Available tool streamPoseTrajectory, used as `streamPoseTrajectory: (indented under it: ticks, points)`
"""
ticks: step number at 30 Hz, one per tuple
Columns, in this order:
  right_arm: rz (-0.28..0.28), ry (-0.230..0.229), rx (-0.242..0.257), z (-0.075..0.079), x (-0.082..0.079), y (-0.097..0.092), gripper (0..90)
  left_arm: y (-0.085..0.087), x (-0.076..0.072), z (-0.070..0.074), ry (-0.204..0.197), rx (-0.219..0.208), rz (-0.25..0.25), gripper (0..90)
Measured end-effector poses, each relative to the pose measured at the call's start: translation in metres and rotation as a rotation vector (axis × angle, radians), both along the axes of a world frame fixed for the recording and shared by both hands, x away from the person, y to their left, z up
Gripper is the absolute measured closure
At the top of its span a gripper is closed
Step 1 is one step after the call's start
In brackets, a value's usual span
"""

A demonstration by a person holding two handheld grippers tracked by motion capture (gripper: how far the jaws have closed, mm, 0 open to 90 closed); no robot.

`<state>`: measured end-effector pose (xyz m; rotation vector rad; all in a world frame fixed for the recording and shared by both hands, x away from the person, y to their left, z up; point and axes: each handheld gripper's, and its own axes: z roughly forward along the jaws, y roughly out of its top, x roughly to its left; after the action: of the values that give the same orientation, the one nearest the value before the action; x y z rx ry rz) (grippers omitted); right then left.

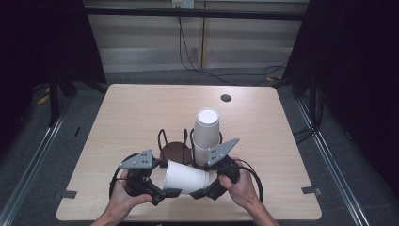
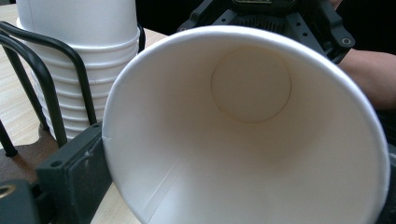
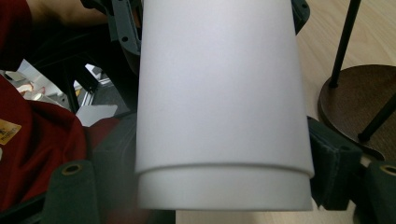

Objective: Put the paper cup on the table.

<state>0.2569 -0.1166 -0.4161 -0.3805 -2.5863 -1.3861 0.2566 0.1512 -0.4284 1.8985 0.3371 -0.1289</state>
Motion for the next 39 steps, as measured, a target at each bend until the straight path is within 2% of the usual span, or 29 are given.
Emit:
streamPoseTrajectory:
  ticks: [5,7,8,10,16,27,32,39]
  points:
    - [0.006,0.006,0.003,-0.0006,0.0005,0.0001,24.6,0.0006,-0.0024,0.0013,-0.009,-0.002,0.008,3.1]
    - [0.011,0.011,0.001,-0.0011,0.0007,0.0007,24.6,0.0013,-0.0021,0.0018,-0.003,-0.007,0.005,4.0]
    - [0.012,0.016,0.000,-0.0015,0.0008,0.0008,24.6,0.0022,-0.0020,0.0018,0.015,-0.019,0.008,4.5]
    - [0.014,0.021,-0.002,-0.0020,0.0013,0.0008,24.6,0.0027,-0.0020,0.0021,0.013,-0.019,0.011,5.5]
    - [0.008,0.013,0.002,-0.0019,0.0008,0.0005,23.9,0.0069,-0.0002,0.0047,0.012,-0.037,-0.015,9.8]
    - [-0.004,0.018,-0.005,-0.0035,0.0016,-0.0004,20.2,0.0073,-0.0030,0.0074,0.001,-0.033,-0.011,12.9]
    - [-0.031,0.039,-0.015,-0.0055,0.0031,-0.0021,15.4,0.0083,-0.0027,0.0068,0.021,-0.023,-0.006,12.9]
    - [-0.028,0.049,-0.013,-0.0054,0.0038,-0.0036,13.8,0.0098,-0.0007,0.0073,0.040,-0.003,-0.015,12.7]
